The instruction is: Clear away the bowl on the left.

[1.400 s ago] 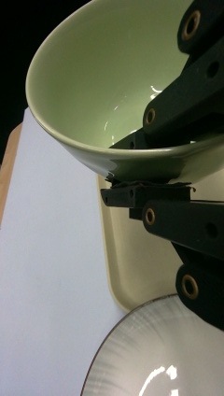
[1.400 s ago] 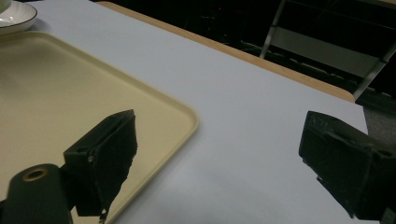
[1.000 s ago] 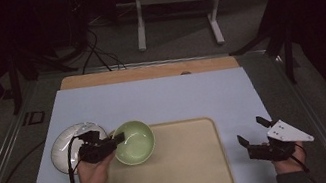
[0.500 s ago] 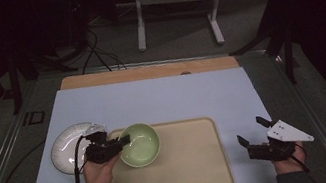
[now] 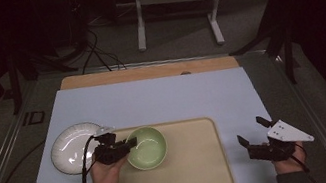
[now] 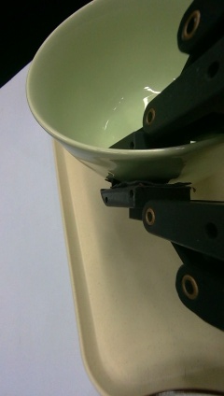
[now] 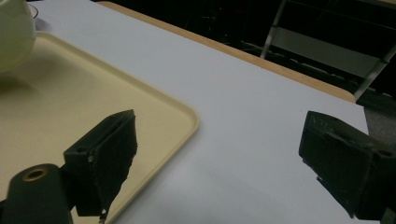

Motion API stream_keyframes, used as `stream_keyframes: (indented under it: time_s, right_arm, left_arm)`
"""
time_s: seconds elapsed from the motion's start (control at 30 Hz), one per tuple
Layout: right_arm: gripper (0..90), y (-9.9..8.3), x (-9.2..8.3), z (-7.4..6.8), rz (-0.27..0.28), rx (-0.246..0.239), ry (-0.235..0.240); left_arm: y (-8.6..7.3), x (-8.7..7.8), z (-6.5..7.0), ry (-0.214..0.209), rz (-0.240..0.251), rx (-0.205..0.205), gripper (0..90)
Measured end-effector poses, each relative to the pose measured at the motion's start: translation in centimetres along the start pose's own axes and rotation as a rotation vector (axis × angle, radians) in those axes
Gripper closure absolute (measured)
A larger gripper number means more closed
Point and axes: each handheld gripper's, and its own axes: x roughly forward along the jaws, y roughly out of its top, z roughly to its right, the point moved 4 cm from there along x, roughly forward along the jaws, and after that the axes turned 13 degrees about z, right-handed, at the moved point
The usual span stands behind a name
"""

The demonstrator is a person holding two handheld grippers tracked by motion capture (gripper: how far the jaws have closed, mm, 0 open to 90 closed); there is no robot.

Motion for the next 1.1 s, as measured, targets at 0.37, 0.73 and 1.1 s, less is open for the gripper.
stream_keyframes:
  time_s: [0.37, 0.73, 1.1]
  right_arm:
    - [10.9, 0.0, 0.0, 0.0, 0.000, 0.000, 0.000]
    - [10.9, 0.0, 0.0, 0.0, 0.000, -0.001, 0.001]
    - [10.9, 0.0, 0.0, 0.0, 0.000, 0.000, 0.001]
  left_arm:
    - [-0.9, 1.1, 0.9, -0.011, -0.036, 0.020, 81.8]
    - [-1.6, 1.9, 1.4, -0.010, -0.062, 0.037, 81.8]
    - [-2.3, 2.7, 1.4, -0.005, -0.083, 0.040, 81.5]
